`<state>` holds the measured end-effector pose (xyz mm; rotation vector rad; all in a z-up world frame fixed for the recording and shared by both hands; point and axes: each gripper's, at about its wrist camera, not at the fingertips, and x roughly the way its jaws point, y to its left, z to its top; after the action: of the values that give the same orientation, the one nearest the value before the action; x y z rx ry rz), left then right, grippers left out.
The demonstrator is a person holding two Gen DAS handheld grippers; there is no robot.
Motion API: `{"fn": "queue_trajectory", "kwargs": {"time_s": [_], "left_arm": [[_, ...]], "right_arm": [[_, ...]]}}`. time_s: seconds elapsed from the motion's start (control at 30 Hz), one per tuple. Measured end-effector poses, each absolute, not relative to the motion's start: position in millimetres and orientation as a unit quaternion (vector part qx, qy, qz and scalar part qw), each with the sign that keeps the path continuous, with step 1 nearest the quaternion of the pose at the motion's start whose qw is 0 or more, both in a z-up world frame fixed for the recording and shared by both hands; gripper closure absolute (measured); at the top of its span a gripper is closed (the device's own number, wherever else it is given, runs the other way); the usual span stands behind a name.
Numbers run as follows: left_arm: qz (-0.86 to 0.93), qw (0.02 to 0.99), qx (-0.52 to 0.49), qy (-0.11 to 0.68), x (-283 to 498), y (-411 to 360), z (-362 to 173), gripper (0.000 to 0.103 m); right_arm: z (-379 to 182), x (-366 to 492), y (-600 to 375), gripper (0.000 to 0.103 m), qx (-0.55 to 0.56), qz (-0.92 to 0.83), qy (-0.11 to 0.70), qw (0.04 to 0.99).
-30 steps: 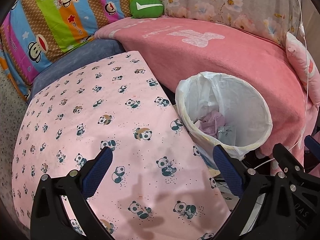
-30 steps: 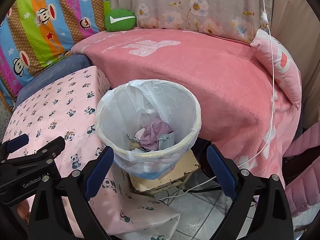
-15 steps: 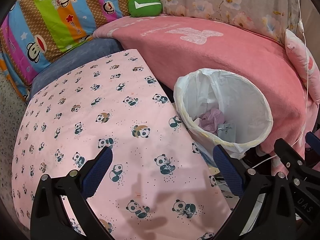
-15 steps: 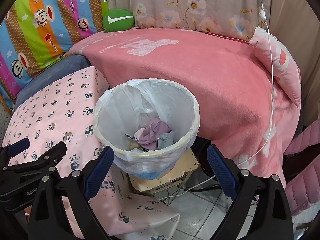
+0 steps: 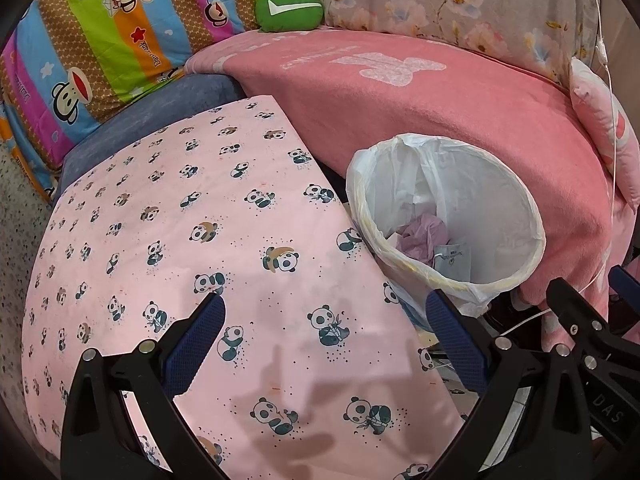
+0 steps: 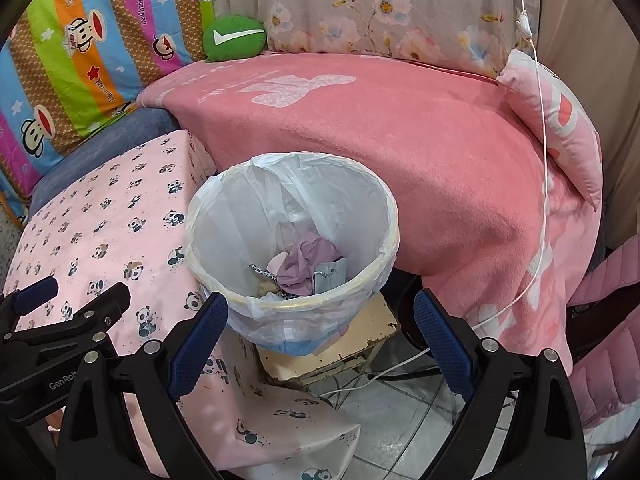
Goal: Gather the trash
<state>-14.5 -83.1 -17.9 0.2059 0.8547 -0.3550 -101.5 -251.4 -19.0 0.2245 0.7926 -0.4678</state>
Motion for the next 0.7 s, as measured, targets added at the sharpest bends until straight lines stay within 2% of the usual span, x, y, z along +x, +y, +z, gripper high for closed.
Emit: {"fn": "queue_trajectory", "kwargs": {"time_s": [0.7], "left_arm": [[-0.171, 0.889, 0.099, 0.413, -14.5, -83.9, -18.6, 0.007]], "right_arm": [[-20.5, -102.1, -253.0, 0.011, 0.109, -0.225, 0.383, 0.889]]}}
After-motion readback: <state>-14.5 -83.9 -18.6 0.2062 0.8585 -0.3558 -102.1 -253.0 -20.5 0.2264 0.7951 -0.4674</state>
